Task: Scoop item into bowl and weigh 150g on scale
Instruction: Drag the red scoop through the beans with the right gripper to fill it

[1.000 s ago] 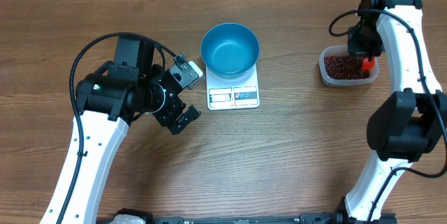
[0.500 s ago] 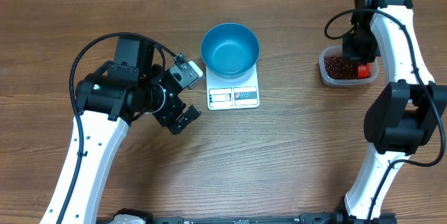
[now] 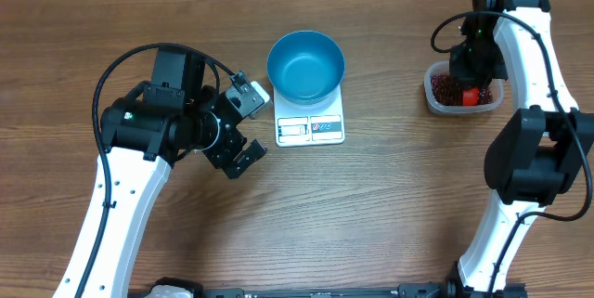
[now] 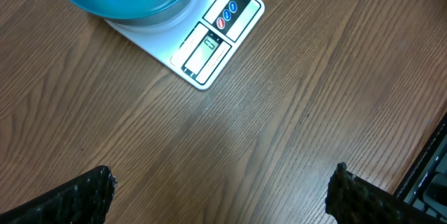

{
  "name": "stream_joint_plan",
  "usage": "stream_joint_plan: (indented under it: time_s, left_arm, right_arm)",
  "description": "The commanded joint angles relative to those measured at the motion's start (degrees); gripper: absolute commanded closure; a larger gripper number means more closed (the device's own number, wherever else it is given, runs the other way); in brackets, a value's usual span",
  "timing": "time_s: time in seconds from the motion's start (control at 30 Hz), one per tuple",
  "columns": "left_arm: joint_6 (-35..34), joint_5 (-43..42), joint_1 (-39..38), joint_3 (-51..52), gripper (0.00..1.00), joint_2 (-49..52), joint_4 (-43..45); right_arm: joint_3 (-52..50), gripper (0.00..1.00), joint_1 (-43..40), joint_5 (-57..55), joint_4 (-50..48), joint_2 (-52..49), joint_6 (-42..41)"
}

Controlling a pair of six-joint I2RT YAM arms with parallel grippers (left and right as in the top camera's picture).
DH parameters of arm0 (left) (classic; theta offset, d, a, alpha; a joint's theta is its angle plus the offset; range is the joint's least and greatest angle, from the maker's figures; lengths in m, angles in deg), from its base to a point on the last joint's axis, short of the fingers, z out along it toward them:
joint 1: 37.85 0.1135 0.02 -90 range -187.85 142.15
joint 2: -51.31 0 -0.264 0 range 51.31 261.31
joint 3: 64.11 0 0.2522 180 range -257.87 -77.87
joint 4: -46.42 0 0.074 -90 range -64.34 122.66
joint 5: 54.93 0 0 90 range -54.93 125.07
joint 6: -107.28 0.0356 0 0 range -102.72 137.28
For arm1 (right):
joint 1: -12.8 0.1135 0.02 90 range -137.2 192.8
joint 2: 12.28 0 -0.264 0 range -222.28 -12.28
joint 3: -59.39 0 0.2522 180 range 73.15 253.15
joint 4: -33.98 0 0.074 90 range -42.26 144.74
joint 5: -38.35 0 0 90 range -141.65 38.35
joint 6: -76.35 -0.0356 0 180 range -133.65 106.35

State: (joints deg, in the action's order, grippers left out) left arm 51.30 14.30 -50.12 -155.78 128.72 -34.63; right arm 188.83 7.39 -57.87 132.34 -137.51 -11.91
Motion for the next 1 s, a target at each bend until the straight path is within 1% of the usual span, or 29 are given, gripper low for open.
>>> stream_joint_plan:
  time_s: [0.0,0.17,0.47,0.73,0.83,0.97]
  left_arm:
    - [-1.0,0.0,0.3,0.2,0.00,-0.9,0.2]
    - [-1.0,0.0,0.3,0.2,0.00,-0.9,0.2]
    - [-1.0,0.0,0.3,0.2,0.00,-0.9,0.2]
    - [-1.0,0.0,0.3,0.2,0.00,-0.9,0.2]
    - [-1.0,0.0,0.3,0.2,0.01,-0.9,0.2]
    - [-1.0,0.0,0.3,0.2,0.00,-0.9,0.2]
  right_arm:
    - [-0.2,0.96,-1.0,5.8,-0.3,-1.7,0.3]
    - [-0.2,0.96,-3.2,11.7,-0.3,-2.4,0.3]
    - [-0.2,0.96,-10.1,21.7,-0.2,-2.4,0.3]
    - [-0.5,0.96,-12.3,22.9,0.1,-2.8,0.4]
    - [-2.3,0.96,-12.3,26.0,-0.8,-2.8,3.7]
    - [-5.6,0.96,-12.3,26.6,-3.2,-2.8,3.7]
